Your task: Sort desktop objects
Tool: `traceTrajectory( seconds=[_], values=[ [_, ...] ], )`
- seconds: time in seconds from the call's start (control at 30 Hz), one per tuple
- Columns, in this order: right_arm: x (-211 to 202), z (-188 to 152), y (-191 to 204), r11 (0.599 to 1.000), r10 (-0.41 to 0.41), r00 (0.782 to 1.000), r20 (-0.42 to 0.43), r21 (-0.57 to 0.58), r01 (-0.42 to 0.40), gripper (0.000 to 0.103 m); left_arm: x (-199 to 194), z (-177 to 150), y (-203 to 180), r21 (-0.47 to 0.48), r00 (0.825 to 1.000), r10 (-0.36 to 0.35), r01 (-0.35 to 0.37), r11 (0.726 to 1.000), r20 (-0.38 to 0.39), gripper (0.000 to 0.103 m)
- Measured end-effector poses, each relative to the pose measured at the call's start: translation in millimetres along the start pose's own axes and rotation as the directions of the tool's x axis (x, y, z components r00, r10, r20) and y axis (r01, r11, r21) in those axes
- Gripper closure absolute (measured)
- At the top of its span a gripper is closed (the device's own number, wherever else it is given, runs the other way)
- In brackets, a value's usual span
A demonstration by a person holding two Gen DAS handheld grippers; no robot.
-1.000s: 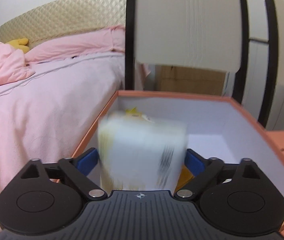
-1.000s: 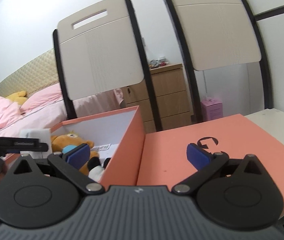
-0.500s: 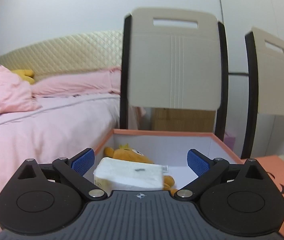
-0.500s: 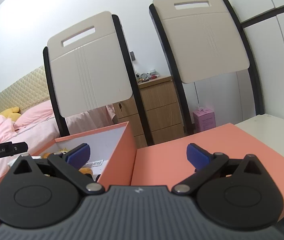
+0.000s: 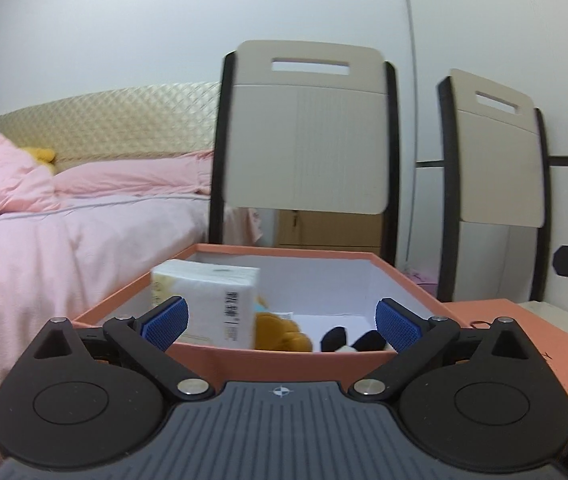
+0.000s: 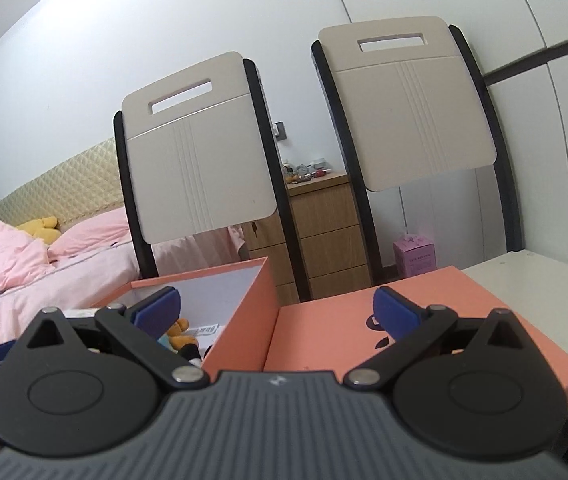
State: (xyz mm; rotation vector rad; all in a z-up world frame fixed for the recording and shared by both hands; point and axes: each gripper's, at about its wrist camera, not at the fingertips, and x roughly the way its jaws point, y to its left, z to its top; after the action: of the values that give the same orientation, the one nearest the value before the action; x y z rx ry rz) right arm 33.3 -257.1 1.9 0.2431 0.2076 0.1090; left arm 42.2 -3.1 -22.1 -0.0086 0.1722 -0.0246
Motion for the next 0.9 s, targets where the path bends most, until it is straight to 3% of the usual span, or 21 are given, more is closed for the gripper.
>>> traceTrajectory(
  seconds=[0.3,0.6,0.9],
  values=[
    [-25.5,-0.5,4.4,0.997,-0.003,0.999,-0.032,-0.075,0.0,0.0,-5.3,-0.9,1.8,-0.016,1.0,-0.026,0.026,1.0,0.005,0.002],
    [-54.2,-0.1,-23.7,0.996,-0.016,1.0,0.024,-0.091,0.018,0.0,-7.3,-7.0,-7.9,0.001,0.999,-0.042,0.042,0.999,0.006,0.002],
    [-40.0,-13.2,-53.9,0.998,-0.026,0.996,0.086,-0.058,0.031,0.0,-4.7,-9.8,-4.6,0.002,1.0,-0.029,0.029,1.0,0.01,0.002]
  ],
)
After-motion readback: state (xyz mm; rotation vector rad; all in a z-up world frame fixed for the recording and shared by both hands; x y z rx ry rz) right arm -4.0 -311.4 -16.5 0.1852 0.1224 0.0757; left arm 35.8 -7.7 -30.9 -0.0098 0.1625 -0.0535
